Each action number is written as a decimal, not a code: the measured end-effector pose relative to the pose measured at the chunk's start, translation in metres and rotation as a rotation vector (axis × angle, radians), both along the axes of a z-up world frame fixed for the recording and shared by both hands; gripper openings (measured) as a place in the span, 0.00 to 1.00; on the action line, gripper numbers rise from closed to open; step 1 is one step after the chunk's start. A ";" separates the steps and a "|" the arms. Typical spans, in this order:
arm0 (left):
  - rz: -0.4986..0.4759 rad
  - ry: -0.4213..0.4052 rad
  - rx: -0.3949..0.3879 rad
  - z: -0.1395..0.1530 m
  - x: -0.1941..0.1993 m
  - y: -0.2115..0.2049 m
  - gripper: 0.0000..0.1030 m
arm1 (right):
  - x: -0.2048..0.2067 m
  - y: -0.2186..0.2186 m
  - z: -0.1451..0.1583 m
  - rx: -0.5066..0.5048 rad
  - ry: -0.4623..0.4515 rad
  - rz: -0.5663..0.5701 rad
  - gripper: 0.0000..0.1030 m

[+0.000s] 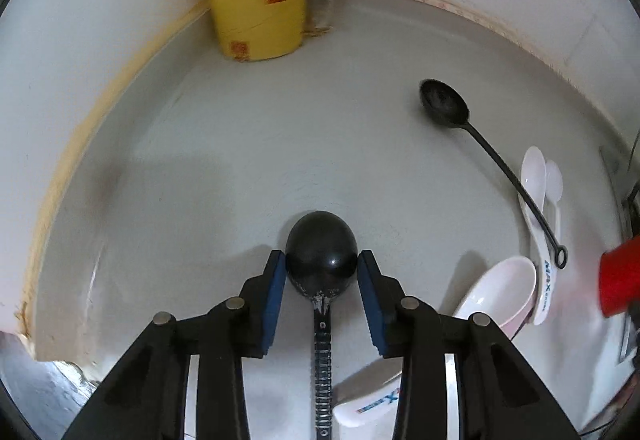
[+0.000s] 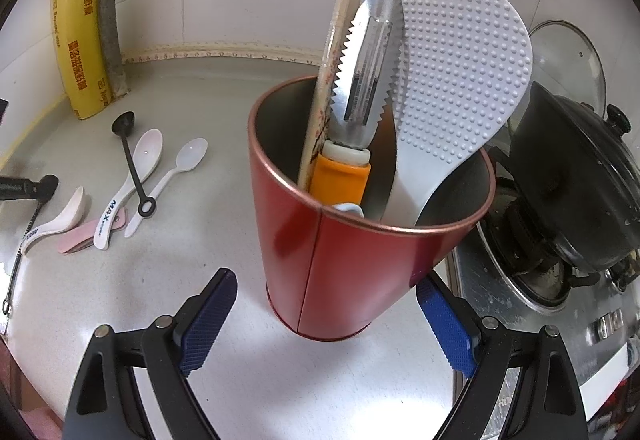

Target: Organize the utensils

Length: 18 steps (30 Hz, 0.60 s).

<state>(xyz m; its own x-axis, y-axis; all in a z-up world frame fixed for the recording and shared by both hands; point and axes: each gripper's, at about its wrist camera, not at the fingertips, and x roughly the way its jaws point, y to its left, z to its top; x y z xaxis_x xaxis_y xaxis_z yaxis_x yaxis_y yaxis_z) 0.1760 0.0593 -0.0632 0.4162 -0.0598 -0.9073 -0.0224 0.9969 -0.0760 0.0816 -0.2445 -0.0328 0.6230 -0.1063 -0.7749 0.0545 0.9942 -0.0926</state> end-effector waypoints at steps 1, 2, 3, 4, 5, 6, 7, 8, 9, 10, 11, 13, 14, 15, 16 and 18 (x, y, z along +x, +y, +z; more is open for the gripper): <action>-0.004 -0.004 0.001 0.002 0.001 -0.003 0.37 | 0.000 -0.001 0.000 0.002 -0.001 0.000 0.90; -0.008 -0.029 -0.023 0.008 -0.001 -0.004 0.37 | 0.000 -0.001 0.000 0.005 -0.001 0.000 0.90; -0.011 -0.047 -0.040 0.012 -0.002 -0.004 0.37 | -0.001 -0.003 0.000 0.009 -0.001 0.000 0.90; -0.015 -0.076 -0.064 0.021 -0.004 -0.004 0.37 | 0.000 -0.003 0.000 0.013 0.000 0.001 0.90; -0.017 -0.100 -0.076 0.029 -0.004 -0.005 0.37 | 0.000 -0.003 0.000 0.016 0.001 0.000 0.90; -0.023 -0.145 -0.091 0.043 -0.008 -0.004 0.37 | 0.000 -0.004 0.000 0.020 0.002 -0.001 0.90; -0.028 -0.181 -0.100 0.055 -0.012 -0.003 0.37 | 0.000 -0.005 0.001 0.022 0.002 -0.001 0.90; -0.033 -0.227 -0.108 0.069 -0.017 -0.002 0.37 | 0.000 -0.006 0.001 0.025 0.002 -0.001 0.90; -0.042 -0.265 -0.115 0.080 -0.020 -0.002 0.37 | 0.000 -0.006 0.001 0.026 0.001 0.000 0.90; -0.052 -0.302 -0.121 0.091 -0.023 -0.003 0.37 | 0.001 -0.006 0.001 0.026 0.001 0.000 0.90; -0.070 -0.354 -0.126 0.106 -0.027 -0.009 0.37 | 0.001 -0.006 0.002 0.028 0.001 0.002 0.90; -0.106 -0.429 -0.130 0.128 -0.038 -0.012 0.37 | 0.001 -0.006 0.002 0.029 0.000 0.006 0.90; -0.125 -0.460 -0.132 0.137 -0.041 -0.017 0.37 | 0.001 -0.006 0.002 0.030 -0.001 0.008 0.90; -0.142 -0.480 -0.132 0.142 -0.042 -0.025 0.37 | 0.001 -0.008 0.003 0.029 -0.001 0.009 0.90; -0.166 -0.511 -0.130 0.150 -0.046 -0.030 0.37 | 0.001 -0.009 0.003 0.029 -0.001 0.010 0.90; -0.193 -0.550 -0.138 0.162 -0.051 -0.037 0.36 | 0.002 -0.010 0.003 0.030 0.000 0.013 0.90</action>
<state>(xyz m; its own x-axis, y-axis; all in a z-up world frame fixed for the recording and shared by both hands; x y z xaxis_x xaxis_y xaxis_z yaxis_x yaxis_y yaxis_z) 0.1250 0.0220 0.0989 0.7921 -0.2835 -0.5405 0.2378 0.9589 -0.1546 0.0835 -0.2544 -0.0299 0.6241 -0.0749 -0.7777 0.0418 0.9972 -0.0625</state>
